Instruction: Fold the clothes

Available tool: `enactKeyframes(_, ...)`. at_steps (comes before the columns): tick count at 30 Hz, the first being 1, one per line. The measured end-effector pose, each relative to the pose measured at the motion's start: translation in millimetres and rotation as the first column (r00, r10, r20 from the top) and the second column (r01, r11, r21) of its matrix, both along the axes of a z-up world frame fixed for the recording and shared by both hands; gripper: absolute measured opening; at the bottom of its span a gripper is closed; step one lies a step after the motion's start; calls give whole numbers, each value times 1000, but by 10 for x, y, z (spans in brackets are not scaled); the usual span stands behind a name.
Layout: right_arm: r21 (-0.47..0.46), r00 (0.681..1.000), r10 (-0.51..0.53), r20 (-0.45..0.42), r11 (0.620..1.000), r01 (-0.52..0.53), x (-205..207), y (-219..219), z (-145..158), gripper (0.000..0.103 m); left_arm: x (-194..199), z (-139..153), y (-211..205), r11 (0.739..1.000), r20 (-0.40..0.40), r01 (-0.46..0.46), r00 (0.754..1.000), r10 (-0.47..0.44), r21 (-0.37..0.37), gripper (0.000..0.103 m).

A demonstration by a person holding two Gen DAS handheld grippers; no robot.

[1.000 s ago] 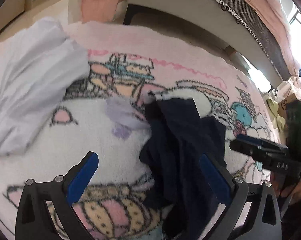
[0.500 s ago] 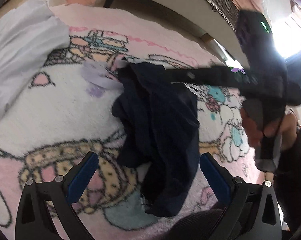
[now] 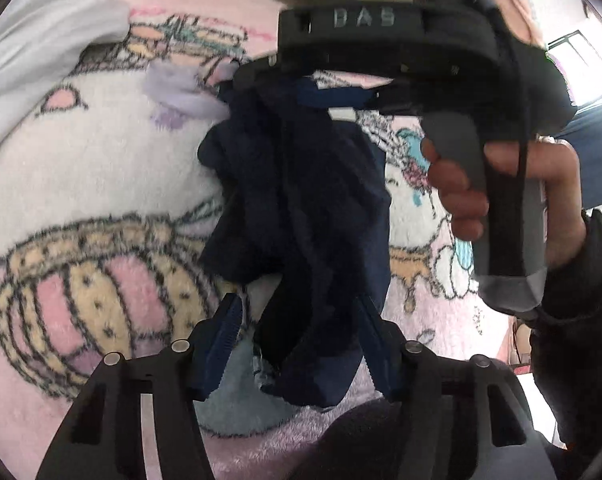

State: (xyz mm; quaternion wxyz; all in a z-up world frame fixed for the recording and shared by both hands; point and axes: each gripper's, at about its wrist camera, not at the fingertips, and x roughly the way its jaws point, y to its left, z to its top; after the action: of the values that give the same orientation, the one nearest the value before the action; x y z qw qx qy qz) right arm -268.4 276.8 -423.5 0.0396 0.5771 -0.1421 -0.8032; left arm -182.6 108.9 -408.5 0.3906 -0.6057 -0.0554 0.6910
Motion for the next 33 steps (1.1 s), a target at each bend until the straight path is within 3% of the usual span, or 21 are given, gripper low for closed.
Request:
enactKeyframes(2,-7,1000,2,2,1000,-2,-16,-16,-13,69,27,-8,-13,1000,10,-1,1000,1,5,39)
enactKeyframes(3,-4,1000,5,5,1000,-5,-22,-30,-19,69,36,-8,-12,1000,11,-1,1000,1,4,38)
enactKeyframes(5,6,1000,6,12,1000,-6,-38,-53,-43,69,35,-13,8,1000,12,6,1000,-6,-6,22)
enactKeyframes(10,20,1000,-14,26,1000,14,-85,-61,-125,68,34,-5,99,999,17,38,999,-38,6,12)
enactKeyframes(12,40,999,-24,28,999,23,-92,-54,-147,59,58,6,112,998,13,53,998,-53,20,11)
enactKeyframes(15,33,998,-48,31,998,47,-91,-12,-187,35,58,22,133,998,9,60,998,-60,22,11)
enactKeyframes(17,16,998,-60,27,998,60,-77,27,-201,32,51,23,130,998,10,56,998,-56,17,11)
enactKeyframes(19,21,999,-52,14,998,51,-53,38,-191,19,36,28,108,999,10,47,999,-47,16,11)
enactKeyframes(26,-15,994,-88,-58,996,87,74,155,2,15,-34,77,-82,1000,8,-2,1000,2,3,11)
enactKeyframes(33,-43,981,-143,-134,989,138,297,352,432,15,-202,362,-102,1000,-71,-13,997,13,1,11)
